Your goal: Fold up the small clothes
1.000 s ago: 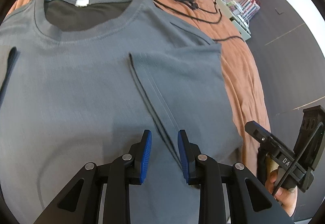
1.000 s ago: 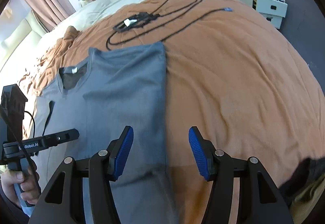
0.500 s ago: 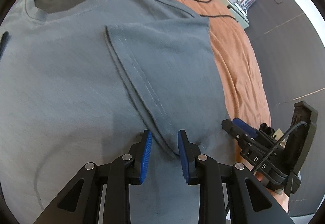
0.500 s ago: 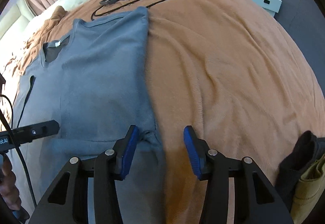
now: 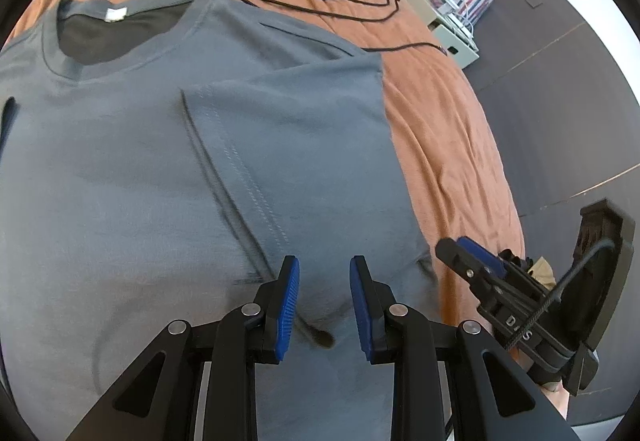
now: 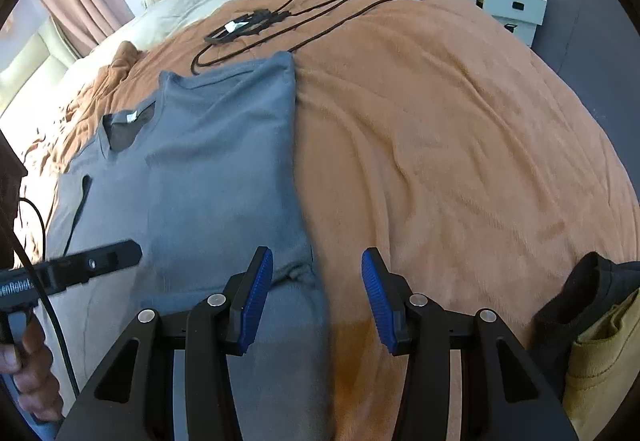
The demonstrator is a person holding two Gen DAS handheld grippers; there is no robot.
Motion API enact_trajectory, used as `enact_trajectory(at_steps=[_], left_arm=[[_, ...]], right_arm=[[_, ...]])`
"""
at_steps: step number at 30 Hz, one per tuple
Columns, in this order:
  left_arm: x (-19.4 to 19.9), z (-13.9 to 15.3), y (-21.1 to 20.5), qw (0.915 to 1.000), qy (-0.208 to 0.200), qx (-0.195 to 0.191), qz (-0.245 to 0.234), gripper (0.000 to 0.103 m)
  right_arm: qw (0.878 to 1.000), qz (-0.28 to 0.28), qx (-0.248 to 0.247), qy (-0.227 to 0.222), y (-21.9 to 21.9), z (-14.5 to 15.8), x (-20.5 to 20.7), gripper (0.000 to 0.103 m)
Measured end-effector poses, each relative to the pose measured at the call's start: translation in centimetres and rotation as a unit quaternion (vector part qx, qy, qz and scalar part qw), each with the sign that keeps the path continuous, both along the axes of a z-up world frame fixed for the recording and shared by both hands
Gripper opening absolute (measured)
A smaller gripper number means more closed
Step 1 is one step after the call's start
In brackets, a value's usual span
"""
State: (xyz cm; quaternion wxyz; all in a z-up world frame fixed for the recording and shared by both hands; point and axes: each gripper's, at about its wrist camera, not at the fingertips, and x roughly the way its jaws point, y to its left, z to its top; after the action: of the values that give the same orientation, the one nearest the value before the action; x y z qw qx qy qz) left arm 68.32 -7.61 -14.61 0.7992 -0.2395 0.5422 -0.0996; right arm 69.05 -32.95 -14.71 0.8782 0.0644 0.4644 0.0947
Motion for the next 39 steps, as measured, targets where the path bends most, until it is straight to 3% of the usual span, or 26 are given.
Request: enact_trajectory(at_steps=[4,11,17,24,26,27,30,31,33,36,39], left_arm=[[0.1,-1.5,-0.8,0.9996,0.017,-0.016,-0.013,0.013],[-1.0,-3.2,-1.2,0.9984,0.040,-0.025,-0.031,0.008],[-2.7,-2.2,-0.5,0.9985,0.044,-0.020,-0.026,0.008],[-5.9,1.3,1.6,0.9995,0.026,-0.001,-0.016,0.010],[-7.2,2.9,2.6,0.9998,0.014,0.005,-0.010,0.017],[-7.6,3.6,3.0,0.9999,0.009,0.007,-0.008,0.027],[-9.4,6.3,4.2,0.9997,-0.015,0.020,0.002,0.061],[-10.1,7.2,4.7,0.9993,-0.026,0.024,0.006,0.073],[-11.6,9.0,5.7,0.9982,-0.045,0.037,0.016,0.081],[-13.7,11.5,7.0,0.9955,-0.068,0.059,0.028,0.083],[-15.8,13.6,8.2,0.9932,-0.090,0.065,0.035,0.088]], right_arm=[[1.000,-0.007,0.006,0.013,-0.1,-1.2,0.7,0.033],[1.000,-0.010,0.000,0.027,-0.4,-2.6,0.9,0.030],[1.000,-0.013,0.006,0.024,-1.0,-1.3,-1.1,0.030],[1.000,0.002,0.005,-0.005,-0.8,2.4,-5.5,0.031],[1.000,0.004,0.007,-0.011,-0.7,3.6,-6.6,0.032],[1.000,0.007,0.007,-0.013,-0.5,4.3,-7.4,0.041],[0.999,0.004,-0.003,-0.031,-0.2,6.4,-9.9,0.087],[0.999,0.003,-0.004,-0.038,-0.2,7.0,-10.6,0.090],[0.999,0.005,0.000,-0.045,-0.2,8.4,-12.3,0.094],[0.998,0.003,-0.006,-0.057,-0.1,10.0,-14.8,0.103],[0.998,-0.013,-0.017,-0.063,-0.1,11.2,-16.9,0.103]])
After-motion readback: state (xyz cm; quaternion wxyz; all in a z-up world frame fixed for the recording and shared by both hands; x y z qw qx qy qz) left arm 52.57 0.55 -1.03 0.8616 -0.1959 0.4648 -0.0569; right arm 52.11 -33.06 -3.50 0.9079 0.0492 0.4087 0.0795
